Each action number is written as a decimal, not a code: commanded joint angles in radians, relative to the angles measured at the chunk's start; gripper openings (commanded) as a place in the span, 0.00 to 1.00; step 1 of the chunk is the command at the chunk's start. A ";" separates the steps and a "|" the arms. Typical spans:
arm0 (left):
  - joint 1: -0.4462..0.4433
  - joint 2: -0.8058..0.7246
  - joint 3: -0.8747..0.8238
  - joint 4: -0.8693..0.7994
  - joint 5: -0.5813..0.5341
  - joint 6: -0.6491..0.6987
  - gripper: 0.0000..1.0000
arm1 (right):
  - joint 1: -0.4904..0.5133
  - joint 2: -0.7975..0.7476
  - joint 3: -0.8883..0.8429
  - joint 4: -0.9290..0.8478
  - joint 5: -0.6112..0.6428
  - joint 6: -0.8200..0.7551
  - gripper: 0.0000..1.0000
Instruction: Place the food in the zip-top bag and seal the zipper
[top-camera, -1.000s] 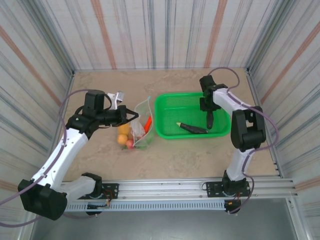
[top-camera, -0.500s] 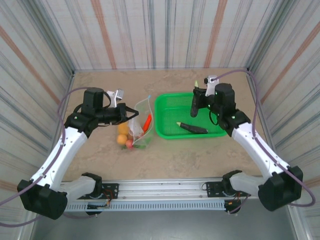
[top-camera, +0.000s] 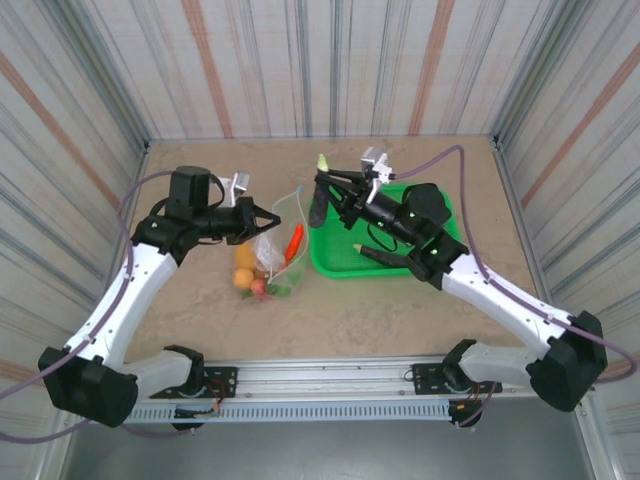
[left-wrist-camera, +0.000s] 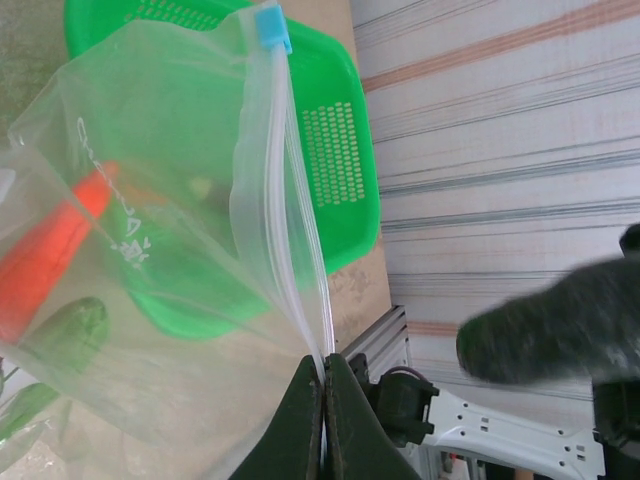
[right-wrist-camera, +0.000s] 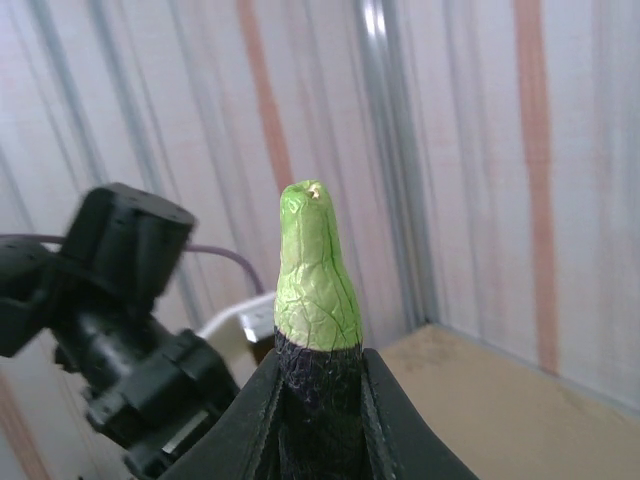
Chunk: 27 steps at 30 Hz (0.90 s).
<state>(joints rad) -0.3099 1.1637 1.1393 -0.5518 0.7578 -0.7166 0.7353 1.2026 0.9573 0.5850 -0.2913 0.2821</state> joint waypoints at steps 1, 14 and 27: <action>-0.002 0.007 0.067 -0.034 0.026 -0.037 0.00 | 0.051 0.068 0.039 0.192 0.024 0.003 0.19; 0.083 -0.085 0.032 0.145 -0.038 -0.244 0.00 | 0.161 0.322 0.015 0.381 0.368 0.033 0.21; 0.117 -0.123 0.031 0.135 -0.113 -0.179 0.00 | 0.324 0.362 0.068 0.300 0.629 -0.091 0.60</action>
<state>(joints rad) -0.1955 1.0718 1.1522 -0.4374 0.6594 -0.9245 1.0359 1.6176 0.9993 0.8940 0.2752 0.2447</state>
